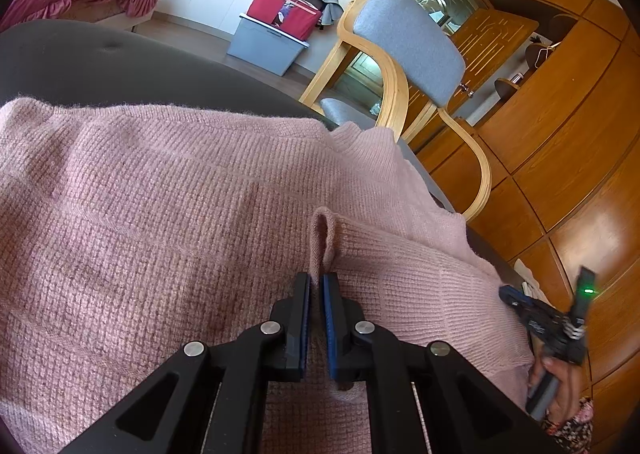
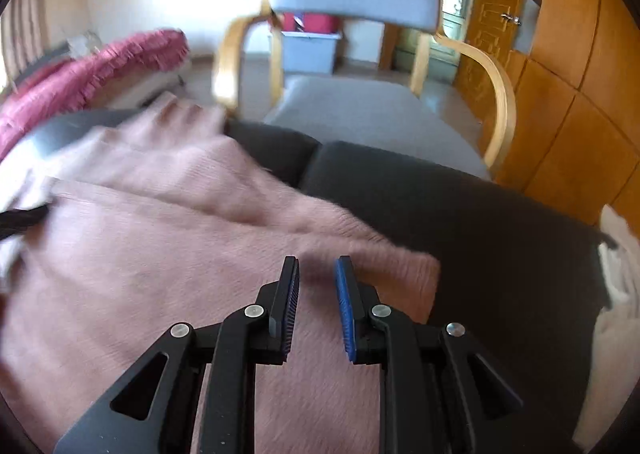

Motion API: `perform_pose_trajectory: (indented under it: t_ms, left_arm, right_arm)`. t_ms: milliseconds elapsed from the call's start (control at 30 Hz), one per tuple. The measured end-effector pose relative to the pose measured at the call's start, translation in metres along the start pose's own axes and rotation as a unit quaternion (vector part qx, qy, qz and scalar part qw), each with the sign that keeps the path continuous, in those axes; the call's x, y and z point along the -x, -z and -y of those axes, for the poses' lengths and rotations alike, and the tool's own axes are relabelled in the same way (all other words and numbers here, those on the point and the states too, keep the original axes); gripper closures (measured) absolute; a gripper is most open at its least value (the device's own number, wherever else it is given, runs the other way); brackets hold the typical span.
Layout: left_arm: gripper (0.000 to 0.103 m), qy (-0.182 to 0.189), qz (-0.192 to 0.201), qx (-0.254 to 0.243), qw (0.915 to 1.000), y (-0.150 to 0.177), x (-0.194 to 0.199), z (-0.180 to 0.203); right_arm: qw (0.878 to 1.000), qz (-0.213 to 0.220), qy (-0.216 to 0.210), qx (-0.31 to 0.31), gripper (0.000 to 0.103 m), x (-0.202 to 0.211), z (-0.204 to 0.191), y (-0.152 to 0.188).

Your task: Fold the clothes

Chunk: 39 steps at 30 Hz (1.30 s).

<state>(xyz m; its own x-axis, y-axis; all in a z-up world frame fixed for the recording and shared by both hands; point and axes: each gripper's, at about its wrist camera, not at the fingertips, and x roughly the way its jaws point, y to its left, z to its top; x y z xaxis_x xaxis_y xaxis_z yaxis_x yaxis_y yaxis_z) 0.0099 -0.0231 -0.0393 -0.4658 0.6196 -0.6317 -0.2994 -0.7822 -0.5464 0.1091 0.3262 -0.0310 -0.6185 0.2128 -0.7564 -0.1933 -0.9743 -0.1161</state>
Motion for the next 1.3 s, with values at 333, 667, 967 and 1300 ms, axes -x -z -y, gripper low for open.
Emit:
perform_pose_trajectory:
  t_ms: [333, 667, 967, 1300]
  left_arm:
    - [0.096, 0.005, -0.001, 0.005, 1.0, -0.003, -0.004, 0.0]
    - [0.096, 0.018, -0.003, 0.017, 0.9997, -0.004, -0.004, -0.004]
    - [0.096, 0.03, -0.005, 0.025, 0.9992, -0.006, -0.005, -0.007]
    - [0.096, 0.042, -0.005, 0.037, 0.9984, -0.006, -0.006, -0.016]
  right_arm:
    - [0.997, 0.028, -0.011, -0.069, 0.083, 0.016, 0.019, -0.007]
    - [0.993, 0.014, -0.111, 0.023, 0.083, -0.035, -0.076, -0.071]
    - [0.993, 0.009, -0.095, -0.065, 0.084, -0.056, -0.045, -0.069]
    - [0.986, 0.023, -0.156, 0.051, 0.083, -0.032, -0.128, -0.093]
